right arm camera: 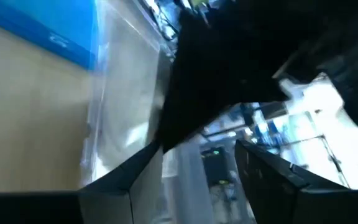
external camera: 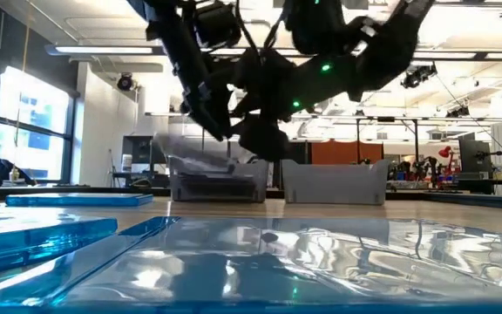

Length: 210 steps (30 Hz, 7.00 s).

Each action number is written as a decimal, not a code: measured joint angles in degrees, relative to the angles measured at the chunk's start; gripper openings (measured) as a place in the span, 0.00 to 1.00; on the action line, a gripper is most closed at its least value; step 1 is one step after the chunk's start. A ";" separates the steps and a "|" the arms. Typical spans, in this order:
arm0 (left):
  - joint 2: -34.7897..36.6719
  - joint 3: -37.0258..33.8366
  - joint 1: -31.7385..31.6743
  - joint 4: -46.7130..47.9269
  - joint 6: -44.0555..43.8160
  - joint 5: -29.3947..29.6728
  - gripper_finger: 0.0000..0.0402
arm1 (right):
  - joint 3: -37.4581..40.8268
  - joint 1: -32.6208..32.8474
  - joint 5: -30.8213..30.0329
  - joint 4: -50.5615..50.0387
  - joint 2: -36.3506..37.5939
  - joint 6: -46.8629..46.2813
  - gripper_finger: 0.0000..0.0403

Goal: Pick & place jewel cases by type
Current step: Put the black CD case into the left black bin, then put the bottom right blue CD case into the right black bin

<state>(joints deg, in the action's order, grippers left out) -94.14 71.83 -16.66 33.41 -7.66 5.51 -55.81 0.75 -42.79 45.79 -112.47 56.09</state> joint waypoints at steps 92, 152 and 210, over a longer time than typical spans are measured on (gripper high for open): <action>29.01 0.55 -10.70 19.08 2.93 0.03 0.52 | -32.42 -8.34 21.52 -43.49 -10.24 -23.11 0.01; 10.68 -22.71 26.44 -34.49 -6.88 -2.10 0.52 | -25.08 31.71 32.34 -70.44 -5.51 -65.02 0.00; 0.27 -22.73 13.28 -43.52 -6.13 -2.09 0.52 | 19.97 17.26 24.13 -24.27 12.37 -58.69 0.00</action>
<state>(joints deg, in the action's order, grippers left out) -93.86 49.10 -3.38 -10.11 -13.79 3.42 -35.83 18.01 -18.66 21.52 -100.09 -2.60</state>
